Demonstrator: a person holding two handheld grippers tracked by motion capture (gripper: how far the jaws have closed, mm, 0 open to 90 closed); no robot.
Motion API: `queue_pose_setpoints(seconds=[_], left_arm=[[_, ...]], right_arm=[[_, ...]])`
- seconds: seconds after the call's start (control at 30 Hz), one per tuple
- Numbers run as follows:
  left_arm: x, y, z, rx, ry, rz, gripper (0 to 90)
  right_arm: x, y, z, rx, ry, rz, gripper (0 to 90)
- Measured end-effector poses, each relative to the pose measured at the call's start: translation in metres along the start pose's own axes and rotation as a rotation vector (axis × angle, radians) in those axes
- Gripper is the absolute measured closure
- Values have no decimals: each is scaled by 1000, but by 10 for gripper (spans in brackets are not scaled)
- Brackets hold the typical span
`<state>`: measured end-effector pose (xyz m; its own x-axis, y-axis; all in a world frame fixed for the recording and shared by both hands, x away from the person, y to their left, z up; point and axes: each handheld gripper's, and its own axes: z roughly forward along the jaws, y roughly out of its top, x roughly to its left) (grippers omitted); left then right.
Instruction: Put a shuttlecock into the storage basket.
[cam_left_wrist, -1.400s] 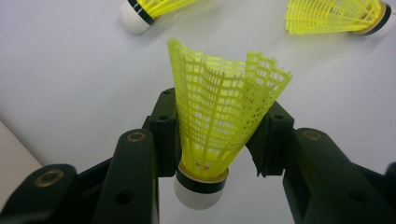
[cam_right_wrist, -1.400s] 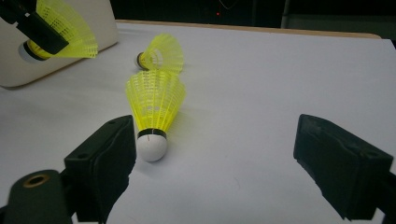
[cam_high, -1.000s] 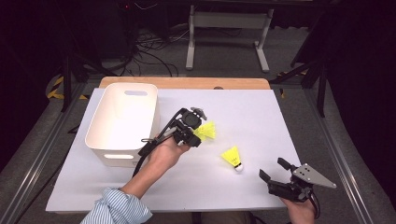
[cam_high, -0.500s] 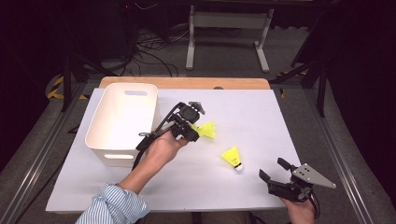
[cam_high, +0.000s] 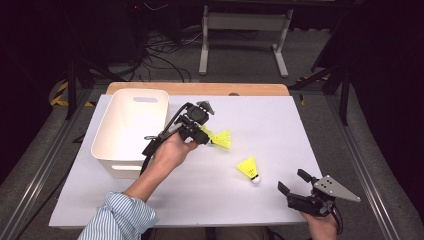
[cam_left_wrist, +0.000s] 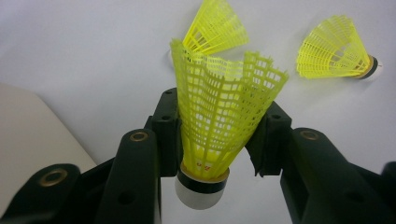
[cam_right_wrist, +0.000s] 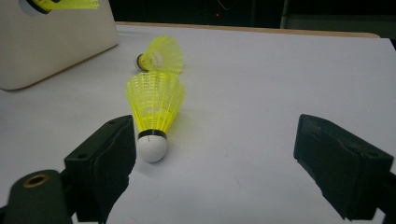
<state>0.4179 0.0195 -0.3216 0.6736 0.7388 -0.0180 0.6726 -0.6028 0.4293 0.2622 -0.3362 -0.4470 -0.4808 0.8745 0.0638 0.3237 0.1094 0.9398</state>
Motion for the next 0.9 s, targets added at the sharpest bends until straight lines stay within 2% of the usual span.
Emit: queue_pose_setpoints(seconds=[0.23, 0.5, 0.7, 0.73, 0.87, 0.9], left_arm=[[4, 1, -5, -13, 1, -7, 614], [6, 3, -9, -18, -18, -4, 618], [9, 1, -15, -33, -11, -3, 620], [11, 1, -17, -45, -20, -16, 620], [13, 1, -18, -44, -30, -21, 621], [14, 1, -17, -44, -48, -27, 621]], right_arm=[[0, 0, 1, 1, 3, 5, 137], [0, 0, 1, 3, 4, 4, 137], [-2, 0, 1, 5, -6, 13, 137], [-2, -1, 1, 5, -5, 15, 136], [-1, 0, 1, 6, -4, 11, 136], [-1, 0, 1, 6, -4, 9, 136]])
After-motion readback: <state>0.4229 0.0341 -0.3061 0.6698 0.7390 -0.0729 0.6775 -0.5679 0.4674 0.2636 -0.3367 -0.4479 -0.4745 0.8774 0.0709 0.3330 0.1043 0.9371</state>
